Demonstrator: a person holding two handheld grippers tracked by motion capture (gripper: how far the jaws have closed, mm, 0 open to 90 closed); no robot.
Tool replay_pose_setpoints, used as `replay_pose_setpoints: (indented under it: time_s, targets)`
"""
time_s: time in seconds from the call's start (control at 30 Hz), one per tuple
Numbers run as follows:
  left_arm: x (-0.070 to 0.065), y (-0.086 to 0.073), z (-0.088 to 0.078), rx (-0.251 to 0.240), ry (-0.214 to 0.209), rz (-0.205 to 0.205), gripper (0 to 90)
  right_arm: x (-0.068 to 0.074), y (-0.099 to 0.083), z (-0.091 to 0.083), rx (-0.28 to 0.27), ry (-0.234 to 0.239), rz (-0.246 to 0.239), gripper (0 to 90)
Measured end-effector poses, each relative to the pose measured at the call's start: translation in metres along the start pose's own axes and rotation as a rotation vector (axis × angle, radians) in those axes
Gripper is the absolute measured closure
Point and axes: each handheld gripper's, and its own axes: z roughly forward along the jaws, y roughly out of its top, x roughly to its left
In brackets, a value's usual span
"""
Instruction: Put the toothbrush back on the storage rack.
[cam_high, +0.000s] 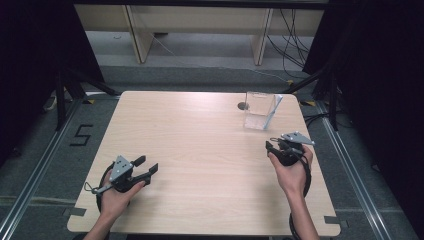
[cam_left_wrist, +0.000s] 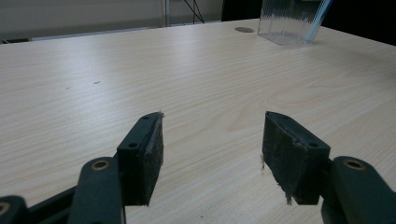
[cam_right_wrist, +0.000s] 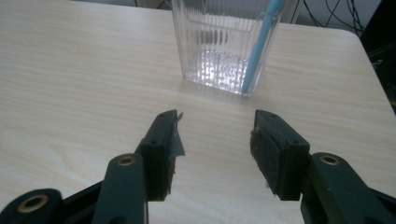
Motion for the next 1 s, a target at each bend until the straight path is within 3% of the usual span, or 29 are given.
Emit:
replay_pose_setpoints:
  time_s: [0.03,0.1,0.13,0.17,0.2,0.37,0.47,0.53,0.57,0.67,0.7,0.8,0.83,0.87,0.9,0.93,1.0]
  targets:
    - [0.000,0.000,0.000,0.000,0.000,0.000,37.9,0.003,-0.003,-0.002,0.012,-0.001,0.020,51.2]
    - [0.000,0.000,0.000,0.000,0.000,0.000,37.9,0.003,-0.006,-0.003,0.008,0.003,0.015,51.1]
    - [0.000,0.000,0.000,0.000,0.000,0.000,37.9,0.003,-0.012,-0.006,0.004,0.014,-0.016,51.1]
    - [0.000,0.000,0.000,-0.001,0.001,0.000,37.8,0.006,-0.015,-0.008,0.016,0.013,-0.001,51.0]
    - [0.000,0.000,-0.001,0.006,0.005,0.001,37.9,0.006,-0.018,-0.010,0.014,0.009,-0.023,51.0]
    - [0.000,0.001,-0.001,0.009,0.009,0.002,37.9,0.014,-0.032,-0.017,0.002,0.018,-0.018,51.0]
    - [0.000,0.001,-0.001,0.009,0.011,0.003,37.9,0.016,-0.037,-0.021,-0.010,0.020,-0.042,51.0]
    - [0.000,0.001,-0.002,0.009,0.011,0.002,37.9,0.017,-0.040,-0.022,-0.015,0.030,-0.035,51.0]
    - [0.000,0.000,-0.002,0.007,0.011,0.001,37.9,0.020,-0.042,-0.023,-0.019,0.023,-0.006,51.0]
    - [0.001,0.000,-0.002,0.006,0.014,0.001,37.9,0.021,-0.051,-0.027,-0.029,0.043,-0.025,50.8]
    - [0.001,0.000,-0.001,0.006,0.015,0.000,38.0,0.022,-0.054,-0.028,-0.024,0.019,-0.032,50.8]
    - [0.000,-0.001,-0.001,0.009,0.017,-0.002,38.0,0.026,-0.060,-0.030,-0.034,0.038,0.007,50.8]
    - [-0.001,-0.001,0.000,0.007,0.013,-0.002,38.0,0.025,-0.062,-0.032,-0.020,0.035,-0.006,50.7]
    - [-0.001,-0.002,0.000,0.008,0.013,-0.001,38.0,0.024,-0.064,-0.031,-0.043,0.042,-0.022,50.7]
    - [-0.001,-0.002,0.000,0.008,0.012,0.001,38.0,0.026,-0.066,-0.032,-0.038,0.039,0.008,50.7]
    - [-0.001,-0.002,0.000,0.007,0.013,0.000,38.0,0.024,-0.067,-0.033,-0.036,0.035,-0.026,50.7]
    - [0.000,-0.002,-0.001,0.004,0.013,0.000,37.9,0.027,-0.069,-0.034,-0.035,0.038,-0.004,50.7]
